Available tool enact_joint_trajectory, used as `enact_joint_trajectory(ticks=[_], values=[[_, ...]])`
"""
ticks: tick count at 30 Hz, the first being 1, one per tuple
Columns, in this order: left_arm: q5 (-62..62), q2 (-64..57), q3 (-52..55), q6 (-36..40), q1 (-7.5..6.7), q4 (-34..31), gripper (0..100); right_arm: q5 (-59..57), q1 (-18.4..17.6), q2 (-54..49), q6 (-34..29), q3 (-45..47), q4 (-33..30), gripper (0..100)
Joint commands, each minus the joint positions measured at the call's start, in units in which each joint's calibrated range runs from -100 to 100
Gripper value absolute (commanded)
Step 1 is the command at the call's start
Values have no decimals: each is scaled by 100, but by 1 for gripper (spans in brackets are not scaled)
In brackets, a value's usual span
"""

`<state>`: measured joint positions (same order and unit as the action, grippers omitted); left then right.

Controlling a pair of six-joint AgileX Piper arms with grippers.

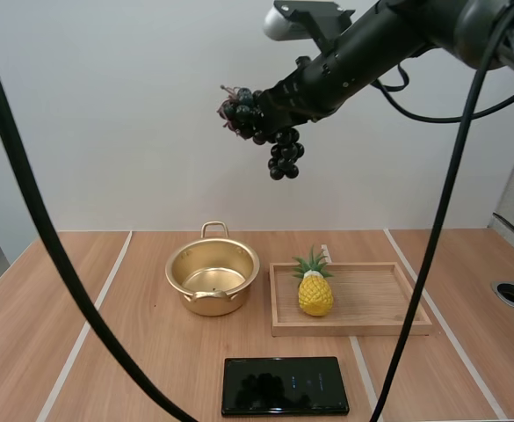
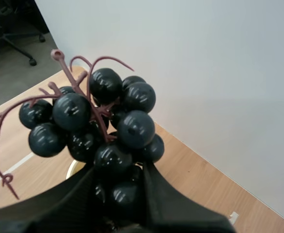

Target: Open the pot, put the grape inside, and close it

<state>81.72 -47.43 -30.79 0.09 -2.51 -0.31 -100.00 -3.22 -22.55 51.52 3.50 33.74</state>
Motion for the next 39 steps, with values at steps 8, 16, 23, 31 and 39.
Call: enact_joint_trajectory(ticks=[8,16,23,31,39], values=[[-38,-28,-16,18,-6,-75,0,0,-1154,641,-150,-55,-1163,0],[197,-28,-16,-128,-6,-84,0,368,-1758,1228,-980,-55,-2356,0],[288,-28,-16,-128,-6,-84,0,992,-1794,1729,-1451,-55,-2683,0],[328,-28,-16,-128,-6,-84,0,1819,-1794,2193,-1573,-55,-2693,0],[632,-28,-16,-128,-6,-84,0,2157,-1794,2832,-1624,-55,-2892,0]])
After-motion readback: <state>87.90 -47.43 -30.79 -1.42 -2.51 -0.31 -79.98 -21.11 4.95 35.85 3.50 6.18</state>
